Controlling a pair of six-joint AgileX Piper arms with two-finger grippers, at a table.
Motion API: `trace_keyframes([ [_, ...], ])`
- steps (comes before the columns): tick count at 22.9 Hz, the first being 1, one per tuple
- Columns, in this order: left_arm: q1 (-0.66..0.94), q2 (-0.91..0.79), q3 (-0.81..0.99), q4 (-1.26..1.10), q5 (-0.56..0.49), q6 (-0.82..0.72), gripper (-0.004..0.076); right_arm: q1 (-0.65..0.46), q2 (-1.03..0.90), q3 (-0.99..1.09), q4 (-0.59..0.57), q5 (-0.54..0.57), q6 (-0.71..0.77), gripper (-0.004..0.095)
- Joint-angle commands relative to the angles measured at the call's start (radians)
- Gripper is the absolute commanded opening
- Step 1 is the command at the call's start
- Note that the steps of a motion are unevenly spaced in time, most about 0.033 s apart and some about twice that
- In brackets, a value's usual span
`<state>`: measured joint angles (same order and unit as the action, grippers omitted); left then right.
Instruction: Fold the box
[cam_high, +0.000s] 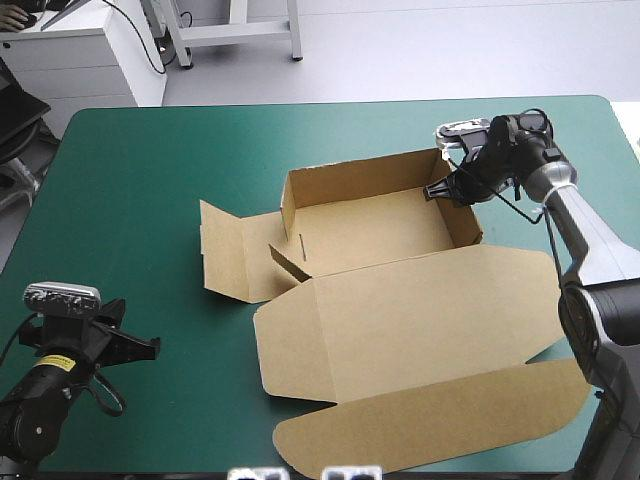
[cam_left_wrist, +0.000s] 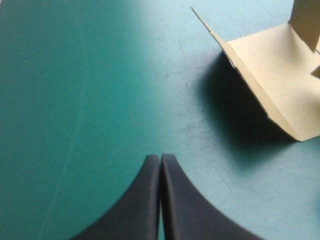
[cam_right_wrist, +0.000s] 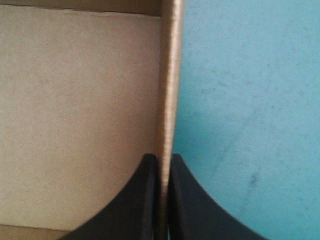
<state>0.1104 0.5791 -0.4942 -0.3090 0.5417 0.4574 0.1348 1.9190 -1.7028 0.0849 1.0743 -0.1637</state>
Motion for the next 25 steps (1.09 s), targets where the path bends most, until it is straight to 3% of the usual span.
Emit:
trace_keyframes([
  [1, 0.002, -0.001, -0.026, -0.011, -0.069, -0.011, -0.0009, -0.003, -0.033, -0.039, -0.024, 0.168, -0.057, 0.0118],
  [5, 0.002, -0.001, -0.026, 0.09, -0.069, -0.054, -0.0009, -0.003, -0.031, -0.132, -0.024, 0.177, -0.062, 0.0366],
  [6, 0.002, -0.001, -0.026, 0.115, -0.069, -0.099, -0.0009, -0.003, -0.031, -0.145, -0.028, 0.177, -0.062, 0.0384],
  [10, 0.002, -0.001, -0.026, 0.263, -0.022, -0.257, -0.0009, -0.003, -0.046, -0.228, -0.028, 0.177, -0.047, 0.0396],
  [25, 0.002, -0.001, -0.026, 0.252, -0.019, -0.257, -0.0008, -0.003, -0.024, -0.233, -0.036, 0.177, -0.045, 0.0396],
])
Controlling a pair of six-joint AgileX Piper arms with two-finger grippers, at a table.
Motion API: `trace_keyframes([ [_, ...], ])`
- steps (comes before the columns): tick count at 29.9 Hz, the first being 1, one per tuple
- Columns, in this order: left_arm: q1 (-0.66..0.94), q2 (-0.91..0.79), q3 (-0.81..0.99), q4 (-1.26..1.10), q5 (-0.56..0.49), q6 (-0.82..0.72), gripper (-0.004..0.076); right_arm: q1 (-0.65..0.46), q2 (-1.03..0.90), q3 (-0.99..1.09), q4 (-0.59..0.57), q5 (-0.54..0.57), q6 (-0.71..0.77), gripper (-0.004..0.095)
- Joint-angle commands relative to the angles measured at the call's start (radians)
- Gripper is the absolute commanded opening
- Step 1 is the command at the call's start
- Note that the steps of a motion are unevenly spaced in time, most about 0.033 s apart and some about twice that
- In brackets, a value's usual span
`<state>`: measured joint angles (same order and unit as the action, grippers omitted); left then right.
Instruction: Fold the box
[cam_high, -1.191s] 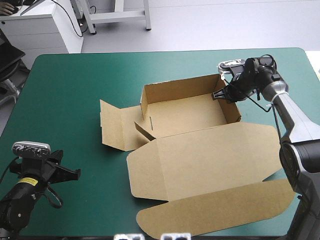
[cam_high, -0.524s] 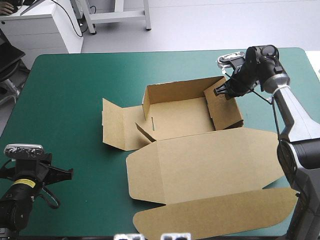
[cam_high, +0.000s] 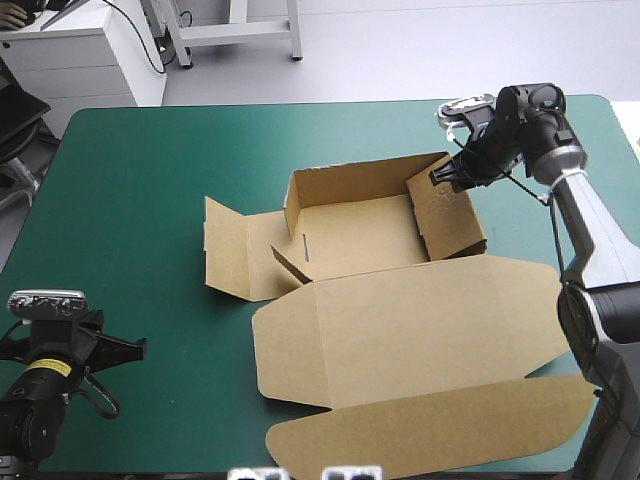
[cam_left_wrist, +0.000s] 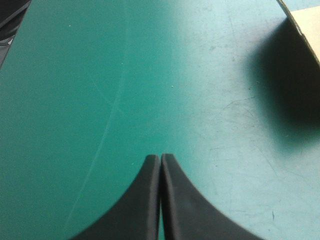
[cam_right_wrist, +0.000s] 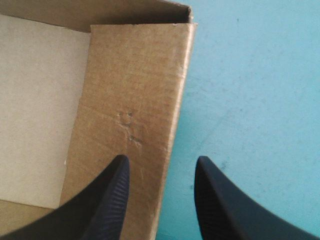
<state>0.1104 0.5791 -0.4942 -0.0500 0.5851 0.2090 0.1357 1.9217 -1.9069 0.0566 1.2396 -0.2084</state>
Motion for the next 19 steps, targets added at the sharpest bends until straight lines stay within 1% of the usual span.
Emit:
trace_keyframes([
  [1, 0.002, -0.001, -0.026, -0.007, -0.062, -0.009, -0.0009, -0.004, -0.014, -0.028, -0.011, 0.011, 0.0, 0.0396],
  [7, 0.002, -0.001, -0.026, -0.007, -0.062, -0.009, -0.0008, -0.004, 0.049, -0.028, 0.006, 0.011, 0.012, 0.0396],
  [9, 0.002, -0.001, -0.026, -0.007, -0.062, -0.009, -0.0009, -0.004, 0.067, -0.028, 0.008, 0.011, 0.032, 0.0378],
  [10, 0.002, 0.001, -0.026, -0.007, -0.062, -0.009, -0.0008, -0.004, 0.071, -0.028, 0.008, 0.011, 0.042, 0.0347],
  [12, 0.002, 0.001, -0.026, -0.007, -0.062, -0.009, -0.0008, -0.004, 0.082, -0.026, 0.008, 0.011, 0.049, 0.0255],
  [16, 0.002, 0.001, -0.026, -0.007, -0.062, -0.017, -0.0008, -0.004, 0.087, -0.026, 0.008, 0.011, 0.051, -0.0017],
  [19, 0.002, 0.001, -0.026, -0.007, -0.062, -0.026, -0.0009, -0.004, 0.087, -0.033, 0.006, 0.011, 0.051, -0.0018],
])
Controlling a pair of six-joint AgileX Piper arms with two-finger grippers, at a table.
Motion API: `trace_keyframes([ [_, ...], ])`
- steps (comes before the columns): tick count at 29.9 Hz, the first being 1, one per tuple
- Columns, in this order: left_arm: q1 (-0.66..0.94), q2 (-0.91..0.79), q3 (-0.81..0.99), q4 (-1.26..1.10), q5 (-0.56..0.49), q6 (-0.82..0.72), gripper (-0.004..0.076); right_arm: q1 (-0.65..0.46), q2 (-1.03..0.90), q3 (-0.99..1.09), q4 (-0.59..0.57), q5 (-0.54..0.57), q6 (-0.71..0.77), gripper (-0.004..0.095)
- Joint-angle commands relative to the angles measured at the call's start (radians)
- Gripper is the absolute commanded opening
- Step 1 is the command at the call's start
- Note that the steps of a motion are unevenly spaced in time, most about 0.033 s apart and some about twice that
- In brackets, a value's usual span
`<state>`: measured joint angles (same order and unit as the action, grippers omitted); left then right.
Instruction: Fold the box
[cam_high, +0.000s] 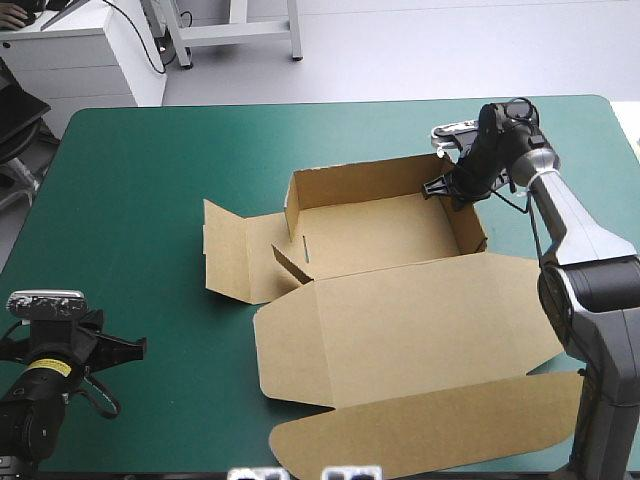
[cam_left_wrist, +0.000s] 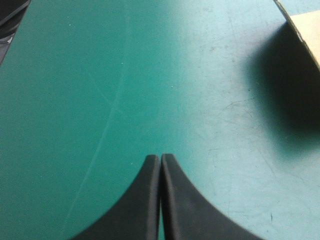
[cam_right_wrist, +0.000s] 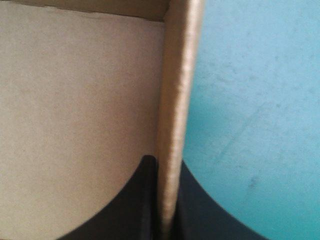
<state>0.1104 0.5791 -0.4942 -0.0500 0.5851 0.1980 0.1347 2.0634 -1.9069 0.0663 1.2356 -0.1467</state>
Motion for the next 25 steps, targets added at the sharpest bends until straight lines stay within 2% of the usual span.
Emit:
trace_keyframes([
  [1, 0.002, 0.001, -0.026, -0.007, -0.062, -0.015, -0.0009, -0.003, -0.059, -0.039, -0.004, 0.015, -0.009, -0.0018],
  [17, 0.002, 0.003, -0.025, -0.013, -0.077, -0.015, -0.0008, -0.018, -0.314, -0.136, -0.11, 0.015, 0.058, -0.0018],
  [25, 0.002, 0.015, -0.025, -0.056, -0.156, -0.016, -0.0009, -0.092, -0.449, -0.139, -0.105, 0.015, 0.075, -0.0018],
])
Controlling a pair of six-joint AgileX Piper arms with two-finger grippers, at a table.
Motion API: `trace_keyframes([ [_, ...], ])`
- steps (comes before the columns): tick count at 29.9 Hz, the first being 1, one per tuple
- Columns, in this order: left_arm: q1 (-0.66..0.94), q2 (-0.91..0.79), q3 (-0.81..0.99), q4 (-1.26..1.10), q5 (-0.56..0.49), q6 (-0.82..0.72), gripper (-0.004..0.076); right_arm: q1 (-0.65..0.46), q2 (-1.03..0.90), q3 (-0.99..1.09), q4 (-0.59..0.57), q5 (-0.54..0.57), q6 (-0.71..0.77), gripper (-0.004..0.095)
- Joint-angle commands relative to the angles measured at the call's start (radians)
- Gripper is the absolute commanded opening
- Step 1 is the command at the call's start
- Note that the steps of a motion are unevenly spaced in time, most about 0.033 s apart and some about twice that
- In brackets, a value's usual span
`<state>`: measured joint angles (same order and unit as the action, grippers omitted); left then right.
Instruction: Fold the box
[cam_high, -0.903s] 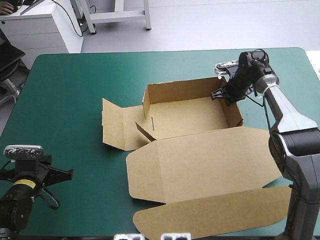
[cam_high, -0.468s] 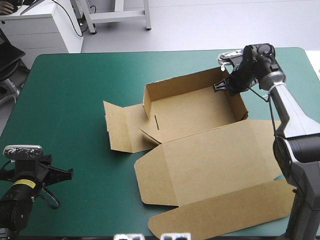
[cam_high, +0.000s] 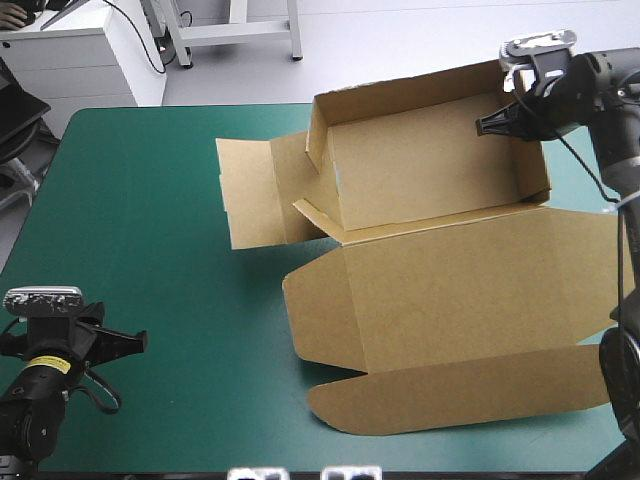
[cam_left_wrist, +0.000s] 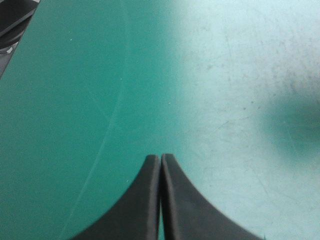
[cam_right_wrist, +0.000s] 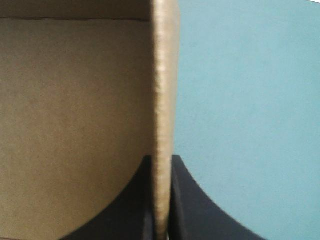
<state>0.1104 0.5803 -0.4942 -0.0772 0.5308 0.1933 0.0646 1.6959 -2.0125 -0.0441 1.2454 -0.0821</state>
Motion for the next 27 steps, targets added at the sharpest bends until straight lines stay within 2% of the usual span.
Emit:
trace_keyframes([
  [1, 0.002, 0.022, -0.025, -0.03, -0.107, -0.011, -0.0008, -0.024, -0.094, -0.033, 0.005, 0.006, 0.01, -0.0018],
  [11, 0.002, 0.239, -0.09, -0.133, -0.204, 0.009, -0.0008, -0.024, -0.128, -0.033, 0.037, 0.006, 0.004, -0.0018],
  [20, 0.002, 0.5, -0.438, -0.176, -0.176, 0.036, -0.0008, -0.023, -0.128, -0.033, 0.086, 0.006, -0.009, -0.0018],
  [24, 0.002, 0.644, -0.563, -0.321, -0.124, 0.145, -0.0008, -0.021, -0.128, -0.033, 0.114, 0.006, -0.019, -0.0018],
  [27, 0.002, 0.756, -0.623, -0.53, -0.089, 0.315, -0.0008, -0.021, -0.128, -0.033, 0.144, 0.006, -0.036, -0.002],
])
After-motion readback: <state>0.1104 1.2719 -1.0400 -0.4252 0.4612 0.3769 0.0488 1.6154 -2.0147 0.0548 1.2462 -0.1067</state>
